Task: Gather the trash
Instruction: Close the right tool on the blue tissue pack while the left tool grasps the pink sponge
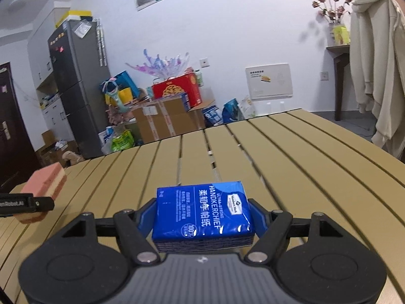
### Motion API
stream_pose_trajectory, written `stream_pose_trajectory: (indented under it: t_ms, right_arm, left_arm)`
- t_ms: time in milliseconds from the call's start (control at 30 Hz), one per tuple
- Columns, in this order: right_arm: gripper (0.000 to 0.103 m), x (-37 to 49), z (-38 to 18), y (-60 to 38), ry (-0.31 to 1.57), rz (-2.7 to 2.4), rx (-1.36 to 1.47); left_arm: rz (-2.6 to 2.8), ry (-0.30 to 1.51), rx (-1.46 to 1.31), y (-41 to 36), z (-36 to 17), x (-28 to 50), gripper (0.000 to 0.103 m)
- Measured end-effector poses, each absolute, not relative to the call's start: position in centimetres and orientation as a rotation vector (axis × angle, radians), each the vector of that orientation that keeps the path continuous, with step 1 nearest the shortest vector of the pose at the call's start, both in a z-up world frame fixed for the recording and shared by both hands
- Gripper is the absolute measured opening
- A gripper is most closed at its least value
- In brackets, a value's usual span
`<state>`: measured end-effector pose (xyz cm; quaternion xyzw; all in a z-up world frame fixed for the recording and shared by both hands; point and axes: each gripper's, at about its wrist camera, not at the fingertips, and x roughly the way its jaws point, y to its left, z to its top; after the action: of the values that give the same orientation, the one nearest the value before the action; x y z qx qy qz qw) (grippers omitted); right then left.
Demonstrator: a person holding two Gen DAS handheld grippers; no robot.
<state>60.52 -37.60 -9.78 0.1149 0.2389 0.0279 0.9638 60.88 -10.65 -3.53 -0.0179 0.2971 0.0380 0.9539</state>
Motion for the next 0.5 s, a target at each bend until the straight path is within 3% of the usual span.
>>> stream_pose_trajectory:
  t_ms: [500]
  right_arm:
    - [0.073, 50.1, -2.4, -33.3, 0.412, 0.137, 0.123]
  left_arm:
    - [0.075, 0.566, -0.037, -8.0, 0.4, 48.2, 0.07]
